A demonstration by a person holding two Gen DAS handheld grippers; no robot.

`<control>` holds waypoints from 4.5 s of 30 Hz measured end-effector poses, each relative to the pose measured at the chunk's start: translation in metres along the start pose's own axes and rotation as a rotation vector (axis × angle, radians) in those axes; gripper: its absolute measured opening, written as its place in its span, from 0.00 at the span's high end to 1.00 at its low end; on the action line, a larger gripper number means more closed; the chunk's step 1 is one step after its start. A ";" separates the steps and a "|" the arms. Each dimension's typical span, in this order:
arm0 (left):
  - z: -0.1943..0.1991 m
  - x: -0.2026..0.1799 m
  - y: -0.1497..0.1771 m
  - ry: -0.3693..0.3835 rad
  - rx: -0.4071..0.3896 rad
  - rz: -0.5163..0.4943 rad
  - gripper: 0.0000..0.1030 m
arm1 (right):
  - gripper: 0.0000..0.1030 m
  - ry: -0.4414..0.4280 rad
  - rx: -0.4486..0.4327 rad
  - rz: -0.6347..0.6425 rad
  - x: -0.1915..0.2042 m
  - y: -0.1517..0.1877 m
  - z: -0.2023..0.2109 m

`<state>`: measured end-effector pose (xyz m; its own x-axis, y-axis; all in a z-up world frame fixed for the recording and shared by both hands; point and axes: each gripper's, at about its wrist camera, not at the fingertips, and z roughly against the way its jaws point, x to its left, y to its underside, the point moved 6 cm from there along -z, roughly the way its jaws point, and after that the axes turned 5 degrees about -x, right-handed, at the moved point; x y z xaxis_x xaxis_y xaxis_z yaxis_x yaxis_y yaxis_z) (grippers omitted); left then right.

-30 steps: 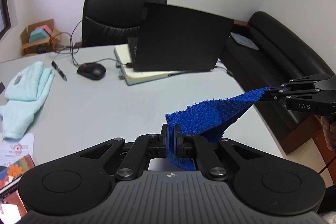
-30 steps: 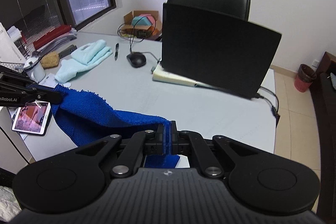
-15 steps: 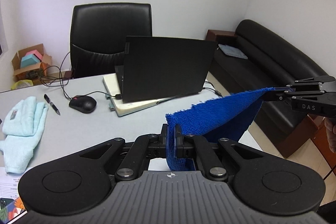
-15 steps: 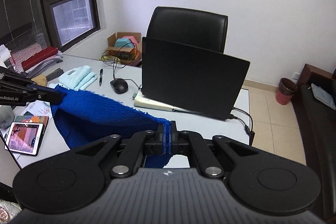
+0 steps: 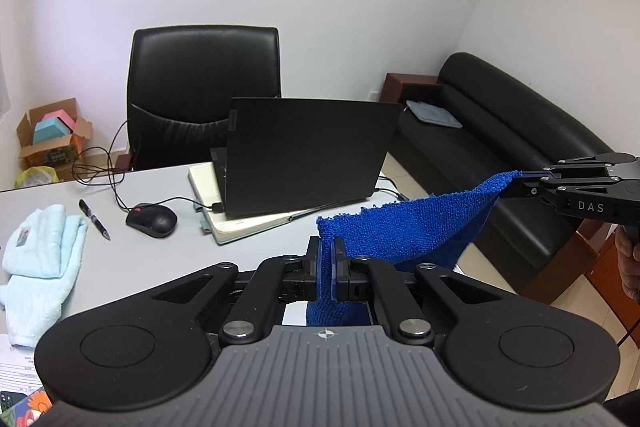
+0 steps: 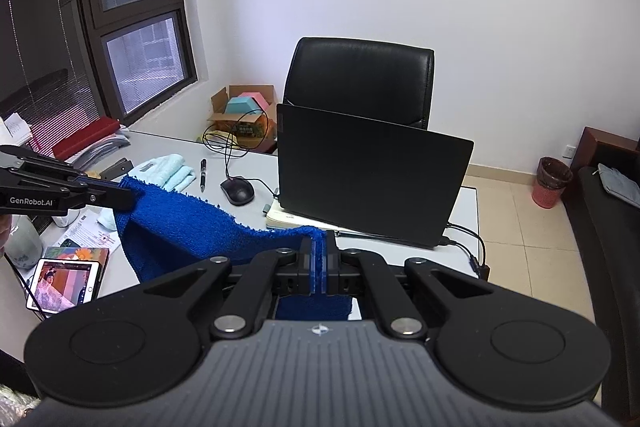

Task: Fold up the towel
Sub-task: 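Raise the towel off the desk, holding it stretched between both grippers, then lower the held blue towel onto the desk with both grippers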

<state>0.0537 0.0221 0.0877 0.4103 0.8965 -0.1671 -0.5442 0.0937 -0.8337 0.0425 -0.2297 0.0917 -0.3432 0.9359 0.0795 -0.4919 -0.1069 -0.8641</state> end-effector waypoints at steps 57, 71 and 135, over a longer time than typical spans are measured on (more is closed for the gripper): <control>0.003 -0.015 0.020 0.040 0.053 -0.067 0.96 | 0.97 0.020 0.060 -0.075 0.007 0.032 0.032; -0.055 0.018 0.025 0.025 0.034 -0.032 0.95 | 0.97 0.028 0.089 -0.079 -0.022 0.030 -0.040; -0.131 0.051 0.123 0.150 0.203 -0.151 0.94 | 0.97 -0.053 0.442 -0.051 -0.030 0.114 -0.148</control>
<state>0.1032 0.0229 -0.0923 0.5932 0.7932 -0.1376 -0.5978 0.3195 -0.7353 0.1151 -0.2201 -0.0825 -0.3445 0.9265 0.1516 -0.7998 -0.2051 -0.5642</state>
